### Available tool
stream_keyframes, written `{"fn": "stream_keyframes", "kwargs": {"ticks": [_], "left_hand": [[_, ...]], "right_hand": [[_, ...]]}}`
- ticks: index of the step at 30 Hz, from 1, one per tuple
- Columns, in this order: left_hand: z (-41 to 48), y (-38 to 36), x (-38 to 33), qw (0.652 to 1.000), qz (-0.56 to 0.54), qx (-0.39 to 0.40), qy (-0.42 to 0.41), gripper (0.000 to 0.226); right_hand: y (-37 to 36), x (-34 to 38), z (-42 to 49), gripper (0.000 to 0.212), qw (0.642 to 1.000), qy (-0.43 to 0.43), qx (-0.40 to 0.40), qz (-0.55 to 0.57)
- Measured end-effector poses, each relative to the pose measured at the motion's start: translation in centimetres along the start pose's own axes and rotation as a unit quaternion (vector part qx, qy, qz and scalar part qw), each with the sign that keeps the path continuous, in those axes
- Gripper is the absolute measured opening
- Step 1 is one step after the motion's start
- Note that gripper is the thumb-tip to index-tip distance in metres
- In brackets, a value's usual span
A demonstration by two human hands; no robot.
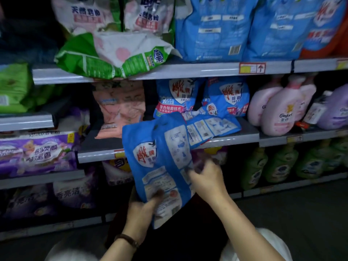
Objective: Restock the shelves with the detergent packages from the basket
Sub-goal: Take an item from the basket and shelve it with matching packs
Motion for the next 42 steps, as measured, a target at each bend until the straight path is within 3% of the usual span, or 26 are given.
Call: {"fn": "stream_keyframes", "kwargs": {"ticks": [2, 5, 10, 15, 17, 19, 21, 23, 24, 25, 27, 29, 30, 34, 37, 39, 42], "left_hand": [[1.8, -1.3, -1.4, 0.997, -0.051, 0.057, 0.022, 0.068], [4.5, -3.3, -4.0, 0.986, -0.090, 0.127, 0.052, 0.043], [9.7, -5.2, -6.7, 0.982, -0.105, 0.134, 0.081, 0.028], [16.8, -7.7, -8.1, 0.977, -0.110, 0.147, 0.108, 0.043], [20.3, -9.0, -11.1, 0.986, -0.062, 0.144, 0.053, 0.055], [25.2, -9.7, -14.1, 0.991, 0.029, 0.134, -0.011, 0.089], [29.8, -9.7, -17.0, 0.982, 0.150, 0.070, -0.092, 0.110], [29.5, -10.4, -20.8, 0.931, 0.292, -0.036, -0.218, 0.076], [28.3, -11.8, -21.5, 0.897, 0.354, -0.045, -0.261, 0.053], [27.6, -13.9, -20.6, 0.862, 0.414, -0.004, -0.293, 0.038], [26.1, -17.3, -15.5, 0.787, 0.538, 0.127, -0.274, 0.039], [25.8, -17.0, -11.5, 0.723, 0.615, 0.160, -0.269, 0.058], [25.7, -16.7, -10.9, 0.717, 0.620, 0.161, -0.275, 0.064], [23.9, -15.9, -10.3, 0.729, 0.604, 0.220, -0.236, 0.080], [21.0, -13.9, -11.6, 0.750, 0.571, 0.165, -0.290, 0.079], [17.2, -12.1, -10.8, 0.758, 0.539, 0.158, -0.330, 0.070], [10.5, -8.5, -5.9, 0.783, 0.490, 0.209, -0.320, 0.049]], "right_hand": [[-0.4, -2.3, 1.0, 0.029, 0.996, -0.029, 0.059, 0.060], [-0.9, -5.3, 2.9, 0.034, 0.980, -0.080, 0.103, 0.148], [-1.5, -5.8, 7.9, 0.041, 0.967, -0.064, 0.154, 0.194], [-1.6, -4.4, 13.4, 0.047, 0.963, -0.024, 0.131, 0.234], [-1.6, -2.7, 16.2, 0.047, 0.968, -0.007, 0.120, 0.219], [-1.8, -1.6, 19.4, 0.056, 0.984, 0.002, 0.079, 0.160], [-2.7, -0.8, 22.2, 0.067, 0.996, 0.003, 0.063, 0.066], [-5.3, -1.4, 24.3, 0.072, 0.993, 0.010, 0.099, -0.069], [-6.9, -2.2, 24.6, 0.074, 0.981, 0.009, 0.131, -0.142], [-8.2, -3.3, 24.8, 0.078, 0.967, 0.004, 0.152, -0.203], [-9.5, -5.0, 24.6, 0.085, 0.955, -0.007, 0.162, -0.250], [-9.7, -5.5, 24.3, 0.086, 0.954, 0.005, 0.142, -0.264], [-9.5, -5.5, 23.8, 0.087, 0.952, 0.015, 0.131, -0.278], [-7.9, -3.4, 19.4, 0.085, 0.947, 0.056, 0.045, -0.315], [-7.9, -1.2, 14.5, 0.058, 0.945, 0.156, -0.006, -0.288], [-9.7, -2.3, 11.6, 0.029, 0.963, 0.167, 0.055, -0.202], [-13.3, -6.2, 6.5, 0.020, 0.964, 0.119, 0.181, -0.155]]}}
Point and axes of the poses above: each hand's wrist, its own z-axis towards the middle knuckle, its own y-axis out of the back of the hand, x = y × z, the point moved 10 cm from there along z, towards the middle knuckle, and after that the axes turned 2 degrees about -z, right-handed, at the moved point
